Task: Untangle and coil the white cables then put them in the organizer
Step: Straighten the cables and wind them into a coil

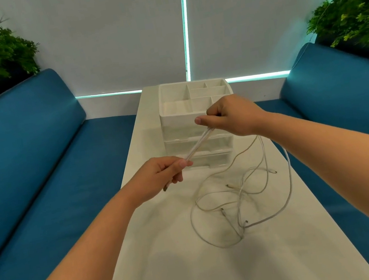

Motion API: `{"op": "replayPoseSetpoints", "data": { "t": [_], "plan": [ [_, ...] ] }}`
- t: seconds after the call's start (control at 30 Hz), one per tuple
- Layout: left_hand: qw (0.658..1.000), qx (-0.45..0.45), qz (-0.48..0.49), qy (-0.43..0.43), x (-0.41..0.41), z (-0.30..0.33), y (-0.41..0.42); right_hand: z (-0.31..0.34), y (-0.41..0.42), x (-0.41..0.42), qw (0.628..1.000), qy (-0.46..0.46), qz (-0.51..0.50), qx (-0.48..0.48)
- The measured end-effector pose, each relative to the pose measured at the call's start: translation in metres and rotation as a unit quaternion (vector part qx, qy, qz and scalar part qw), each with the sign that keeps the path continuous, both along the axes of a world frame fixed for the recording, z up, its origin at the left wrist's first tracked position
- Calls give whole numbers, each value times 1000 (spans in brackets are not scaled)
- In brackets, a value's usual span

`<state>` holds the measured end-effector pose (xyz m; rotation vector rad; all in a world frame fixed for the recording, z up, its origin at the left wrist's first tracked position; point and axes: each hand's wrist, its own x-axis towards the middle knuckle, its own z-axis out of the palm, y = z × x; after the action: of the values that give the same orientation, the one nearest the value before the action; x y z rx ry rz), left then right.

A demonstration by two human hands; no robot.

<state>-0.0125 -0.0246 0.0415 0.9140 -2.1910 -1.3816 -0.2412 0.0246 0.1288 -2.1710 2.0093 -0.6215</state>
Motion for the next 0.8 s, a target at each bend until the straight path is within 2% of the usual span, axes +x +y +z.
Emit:
{"op": "replayPoseSetpoints", "data": {
  "t": [0.2,0.33,0.53,0.8],
  "plan": [
    [996,71,-46,9,7,4,5,1,2,22,997,54,63,-4],
    [976,174,-62,111,-2,18,9,-7,3,37,991,78,105,-3],
    [957,200,-32,206,-12,17,15,-10,2,43,990,78,119,-16],
    [974,150,-50,163,-7,16,15,-19,4,47,991,86,101,0]
  ]
}}
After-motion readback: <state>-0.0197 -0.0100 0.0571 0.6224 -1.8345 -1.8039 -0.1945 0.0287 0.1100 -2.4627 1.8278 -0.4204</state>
